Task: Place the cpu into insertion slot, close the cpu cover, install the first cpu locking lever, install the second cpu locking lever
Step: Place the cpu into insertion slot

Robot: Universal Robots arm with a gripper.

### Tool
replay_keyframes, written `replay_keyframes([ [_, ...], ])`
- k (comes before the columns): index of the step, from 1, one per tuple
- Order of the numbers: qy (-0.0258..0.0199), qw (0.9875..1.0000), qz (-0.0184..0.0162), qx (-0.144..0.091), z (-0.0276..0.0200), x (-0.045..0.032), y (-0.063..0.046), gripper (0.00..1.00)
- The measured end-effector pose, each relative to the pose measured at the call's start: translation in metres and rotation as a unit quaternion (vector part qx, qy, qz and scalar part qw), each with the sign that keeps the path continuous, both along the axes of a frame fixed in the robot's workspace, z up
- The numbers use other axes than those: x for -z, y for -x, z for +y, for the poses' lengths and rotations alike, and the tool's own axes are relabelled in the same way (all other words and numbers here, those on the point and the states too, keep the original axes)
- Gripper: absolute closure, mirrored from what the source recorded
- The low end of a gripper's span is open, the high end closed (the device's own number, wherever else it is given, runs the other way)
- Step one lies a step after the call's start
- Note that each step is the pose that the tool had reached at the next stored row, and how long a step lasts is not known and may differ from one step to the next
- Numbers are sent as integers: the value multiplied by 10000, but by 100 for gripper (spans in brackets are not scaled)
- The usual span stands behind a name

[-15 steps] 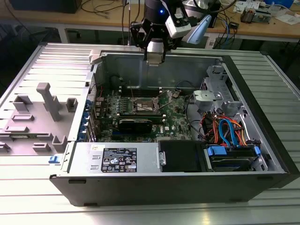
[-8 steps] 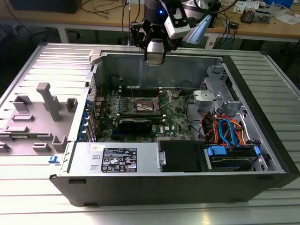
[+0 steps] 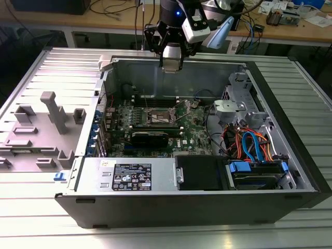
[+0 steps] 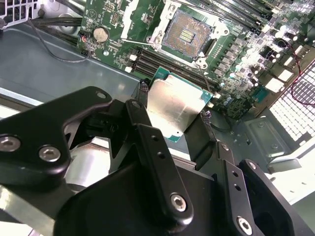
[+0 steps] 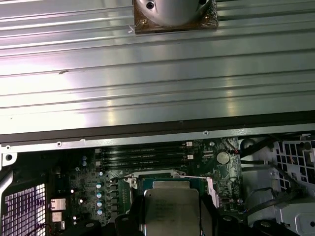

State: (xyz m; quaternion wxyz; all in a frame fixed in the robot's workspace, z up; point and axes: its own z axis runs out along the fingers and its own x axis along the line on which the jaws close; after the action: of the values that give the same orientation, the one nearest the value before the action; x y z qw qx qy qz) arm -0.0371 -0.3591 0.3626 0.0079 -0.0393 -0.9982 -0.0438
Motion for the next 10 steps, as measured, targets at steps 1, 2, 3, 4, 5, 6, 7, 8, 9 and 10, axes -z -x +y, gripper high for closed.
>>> replay_keyframes([
  [1, 0, 10000, 0, 2, 0, 0, 0, 46],
  [2, 0, 10000, 0, 15, 0, 0, -1, 46],
  [3, 0, 10000, 0, 63, 0, 0, -1, 46],
  [4, 0, 9999, 0, 119, 0, 1, -2, 46],
  [5, 0, 9997, 0, 233, 0, 1, -2, 46],
  [6, 1, 9994, 0, 344, 0, 2, -2, 46],
  [7, 1, 9992, 0, 406, 0, 2, -2, 46],
  [8, 1, 9990, 0, 452, 0, 2, -3, 46],
  [9, 1, 9988, 0, 486, -1, 2, -3, 46],
  [10, 1, 9988, 0, 487, -4, 2, -3, 46],
])
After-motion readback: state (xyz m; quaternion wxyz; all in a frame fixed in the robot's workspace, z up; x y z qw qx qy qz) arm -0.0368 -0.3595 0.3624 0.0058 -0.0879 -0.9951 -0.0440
